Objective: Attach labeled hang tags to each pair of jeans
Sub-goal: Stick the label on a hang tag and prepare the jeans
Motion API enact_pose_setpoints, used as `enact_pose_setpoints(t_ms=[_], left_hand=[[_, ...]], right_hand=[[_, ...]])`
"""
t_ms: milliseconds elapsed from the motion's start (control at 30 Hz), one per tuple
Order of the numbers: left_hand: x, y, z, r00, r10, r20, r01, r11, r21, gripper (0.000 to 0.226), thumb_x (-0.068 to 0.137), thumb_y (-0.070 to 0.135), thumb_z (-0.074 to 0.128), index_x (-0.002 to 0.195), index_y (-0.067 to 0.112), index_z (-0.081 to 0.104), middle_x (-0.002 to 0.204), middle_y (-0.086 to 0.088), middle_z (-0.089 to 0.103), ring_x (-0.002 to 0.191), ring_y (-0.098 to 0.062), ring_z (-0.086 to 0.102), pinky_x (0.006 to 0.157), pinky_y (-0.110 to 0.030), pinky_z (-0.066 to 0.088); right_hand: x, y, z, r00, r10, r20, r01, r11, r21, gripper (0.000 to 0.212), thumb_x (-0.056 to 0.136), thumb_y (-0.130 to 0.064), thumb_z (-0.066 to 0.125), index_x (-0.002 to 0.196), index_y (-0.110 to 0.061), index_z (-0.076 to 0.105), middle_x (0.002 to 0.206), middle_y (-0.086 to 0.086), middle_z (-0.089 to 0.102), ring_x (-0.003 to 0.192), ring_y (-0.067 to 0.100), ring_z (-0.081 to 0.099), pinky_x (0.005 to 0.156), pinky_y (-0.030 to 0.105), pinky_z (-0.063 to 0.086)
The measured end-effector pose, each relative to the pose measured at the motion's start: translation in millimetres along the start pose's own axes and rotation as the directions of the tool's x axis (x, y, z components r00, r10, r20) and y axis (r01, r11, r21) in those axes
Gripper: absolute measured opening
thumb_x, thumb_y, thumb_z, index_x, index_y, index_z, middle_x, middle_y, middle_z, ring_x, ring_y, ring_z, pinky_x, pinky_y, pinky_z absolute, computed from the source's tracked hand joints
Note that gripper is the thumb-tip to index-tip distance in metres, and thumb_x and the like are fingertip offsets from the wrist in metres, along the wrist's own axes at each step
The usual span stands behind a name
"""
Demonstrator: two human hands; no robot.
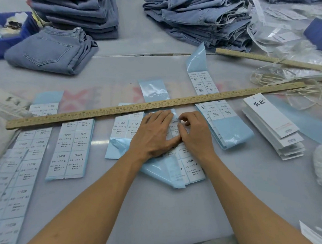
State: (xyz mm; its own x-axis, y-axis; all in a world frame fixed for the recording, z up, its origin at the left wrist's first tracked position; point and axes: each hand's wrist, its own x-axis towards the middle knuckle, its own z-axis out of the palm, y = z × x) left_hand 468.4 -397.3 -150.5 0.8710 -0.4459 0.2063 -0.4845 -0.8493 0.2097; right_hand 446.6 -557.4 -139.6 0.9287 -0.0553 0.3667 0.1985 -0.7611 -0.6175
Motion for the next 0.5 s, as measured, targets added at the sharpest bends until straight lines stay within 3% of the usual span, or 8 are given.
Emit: enact_pose_setpoints(t_ms=[133, 267, 500], left_hand=[[0.2, -0.8, -0.3, 1.0, 0.007, 0.005, -0.007, 1.0, -0.001, 0.083, 0.092, 0.073, 0.03, 0.152, 0.016, 0.039, 0.158, 0.001, 0.04, 0.145, -0.016, 0.033, 0.121, -0.038, 0.023], [0.3, -2.0, 0.6, 0.998, -0.001, 0.066, 0.002, 1.0, -0.011, 0.093, 0.09, 0.082, 0.028, 0.157, 0.017, 0.031, 0.163, 0.0, 0.032, 0.15, -0.016, 0.025, 0.125, -0.038, 0.015], [0.3, -2.2, 1.7, 0.994, -0.017, 0.11, 0.021, 0.999, -0.033, 0.103, 0.085, 0.089, 0.023, 0.16, 0.018, 0.023, 0.167, 0.001, 0.024, 0.153, -0.015, 0.018, 0.126, -0.038, 0.007]], right_hand=[[1.4, 1.6, -0.9, 0.999, 0.046, 0.029, -0.047, 0.998, 0.045, 0.007, 0.093, -0.014, 0.067, 0.1, -0.016, 0.064, 0.098, -0.003, 0.059, 0.082, 0.008, 0.056, 0.076, 0.018, 0.045], [4.5, 1.3, -5.9, 0.987, 0.16, 0.006, -0.158, 0.967, 0.202, 0.008, 0.09, -0.011, 0.069, 0.091, -0.018, 0.064, 0.09, -0.007, 0.062, 0.077, 0.001, 0.058, 0.069, 0.008, 0.043], [11.0, -3.3, -33.6, 0.886, 0.415, 0.207, -0.459, 0.721, 0.519, 0.008, 0.09, -0.005, 0.069, 0.086, -0.012, 0.066, 0.082, -0.004, 0.066, 0.077, 0.004, 0.061, 0.072, 0.021, 0.051]])
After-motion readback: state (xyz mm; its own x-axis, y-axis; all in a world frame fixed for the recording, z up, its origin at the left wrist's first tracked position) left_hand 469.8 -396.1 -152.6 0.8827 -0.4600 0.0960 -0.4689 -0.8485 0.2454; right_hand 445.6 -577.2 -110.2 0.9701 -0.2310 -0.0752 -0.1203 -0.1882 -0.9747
